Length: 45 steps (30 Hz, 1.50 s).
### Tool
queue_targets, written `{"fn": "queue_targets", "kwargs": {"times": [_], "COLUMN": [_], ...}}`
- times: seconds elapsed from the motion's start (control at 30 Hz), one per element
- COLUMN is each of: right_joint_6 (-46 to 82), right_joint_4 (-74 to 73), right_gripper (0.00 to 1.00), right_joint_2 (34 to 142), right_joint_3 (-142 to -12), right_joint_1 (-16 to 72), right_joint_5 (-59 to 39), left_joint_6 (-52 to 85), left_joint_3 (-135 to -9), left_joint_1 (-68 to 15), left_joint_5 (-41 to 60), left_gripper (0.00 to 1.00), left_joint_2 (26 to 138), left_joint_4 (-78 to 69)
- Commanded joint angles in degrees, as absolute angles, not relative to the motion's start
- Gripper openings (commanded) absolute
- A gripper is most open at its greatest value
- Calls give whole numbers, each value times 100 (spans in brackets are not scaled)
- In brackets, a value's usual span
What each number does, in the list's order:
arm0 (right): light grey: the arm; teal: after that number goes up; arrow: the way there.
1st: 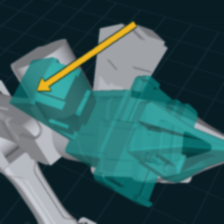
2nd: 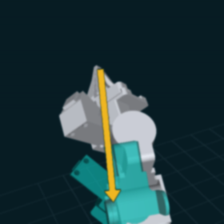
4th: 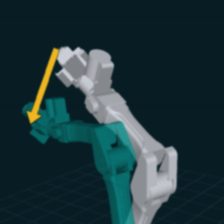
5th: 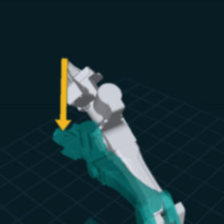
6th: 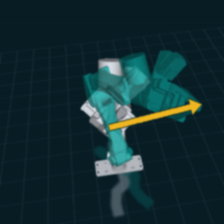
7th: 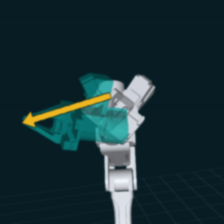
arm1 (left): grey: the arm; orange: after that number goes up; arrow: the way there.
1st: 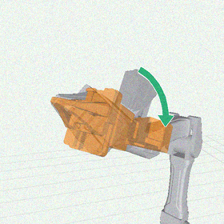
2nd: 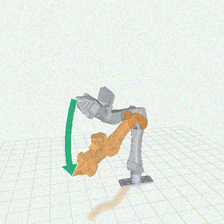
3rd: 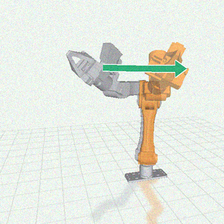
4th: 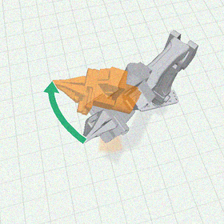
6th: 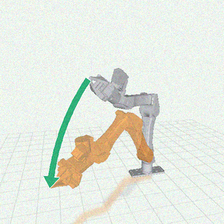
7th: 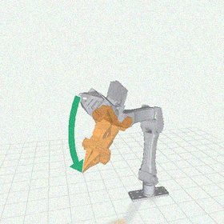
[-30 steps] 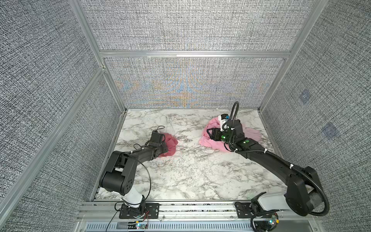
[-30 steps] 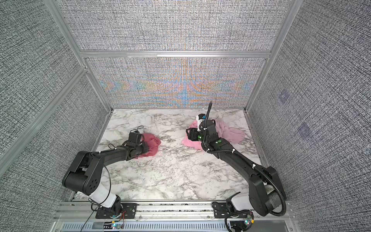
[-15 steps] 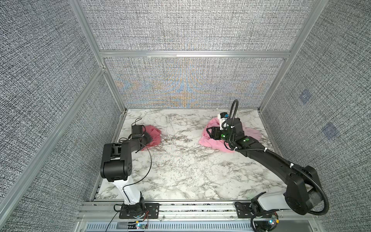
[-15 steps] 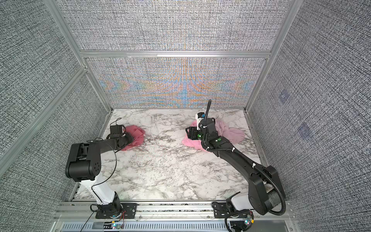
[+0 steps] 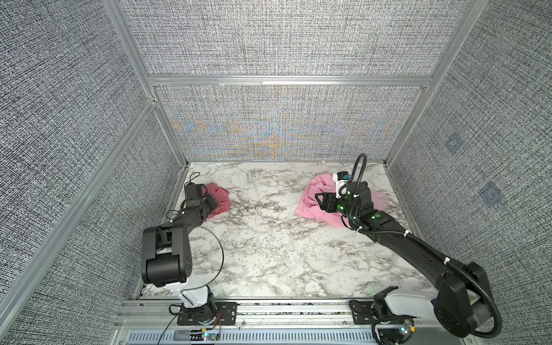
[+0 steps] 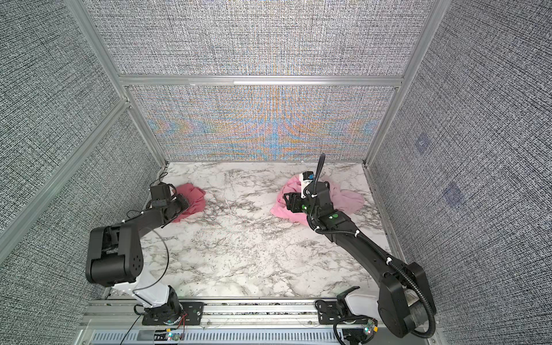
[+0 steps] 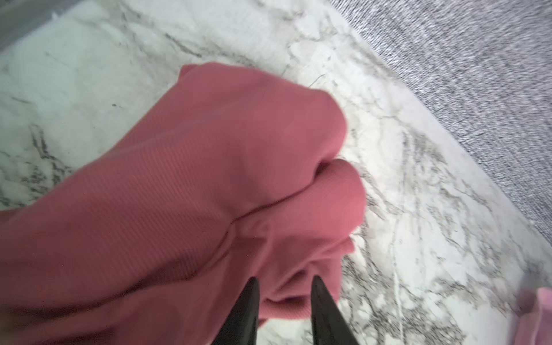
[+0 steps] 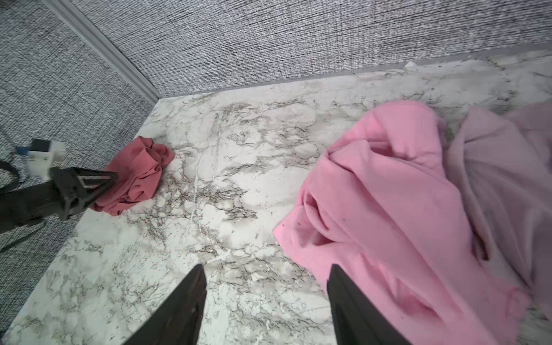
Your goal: Pick out a specific cloth from the pile
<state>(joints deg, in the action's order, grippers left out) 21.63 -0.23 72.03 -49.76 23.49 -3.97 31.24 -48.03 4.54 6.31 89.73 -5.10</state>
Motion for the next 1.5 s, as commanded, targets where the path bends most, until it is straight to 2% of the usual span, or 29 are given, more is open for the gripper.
{"fn": "queue_targets", "kwargs": {"times": [0.0, 0.13, 0.27, 0.43, 0.57, 0.7, 0.73, 0.87, 1.0, 1.07, 1.2, 1.47], "right_joint_6": [1923, 1587, 1305, 1169, 1196, 926, 978, 657, 414, 310, 109, -311], "right_joint_4": [-123, -274, -729, -1299, -1978, -2589, -2372, -2738, -4007, -3891, -4322, -6345], "right_gripper": [67, 68, 70, 73, 75, 77, 77, 77, 78, 78, 78, 79], "right_joint_2": [7023, 6821, 6681, 6716, 7005, 7341, 7348, 7289, 7301, 7336, 7725, 8342], "right_joint_3": [-4847, -4593, -4170, -3619, -3256, -3011, -3098, -2881, -2226, -2257, -2193, -1538], "right_joint_1": [2147, 1802, 1512, 1160, 1034, 1011, 1011, 1011, 994, 968, 958, 958], "right_joint_5": [19, 631, 1362, 2242, 2914, 3124, 3203, 3093, 3188, 3110, 3260, 3371], "left_joint_6": [2824, 2422, 1714, 1173, 501, 198, 170, -13, -127, -108, -14, -9], "left_joint_3": [-4525, -3789, -2770, -2060, -1669, -1627, -1589, -1410, -1236, -1134, -957, -779], "left_joint_1": [142, -151, -176, -184, -185, -184, -185, -183, -184, -184, -184, -180], "left_joint_5": [-31, -464, -482, -975, -948, -976, -962, -905, -904, -870, -1059, -1001], "left_gripper": [38, 43, 60, 65, 67, 67, 67, 67, 67, 67, 67, 68], "left_joint_2": [8214, 7108, 6333, 5932, 6199, 6702, 6820, 7156, 7460, 7550, 7855, 8555], "left_joint_4": [-383, -808, -2089, -3076, -4048, -4502, -4690, -5366, -6001, -6240, -6874, -7923]}}
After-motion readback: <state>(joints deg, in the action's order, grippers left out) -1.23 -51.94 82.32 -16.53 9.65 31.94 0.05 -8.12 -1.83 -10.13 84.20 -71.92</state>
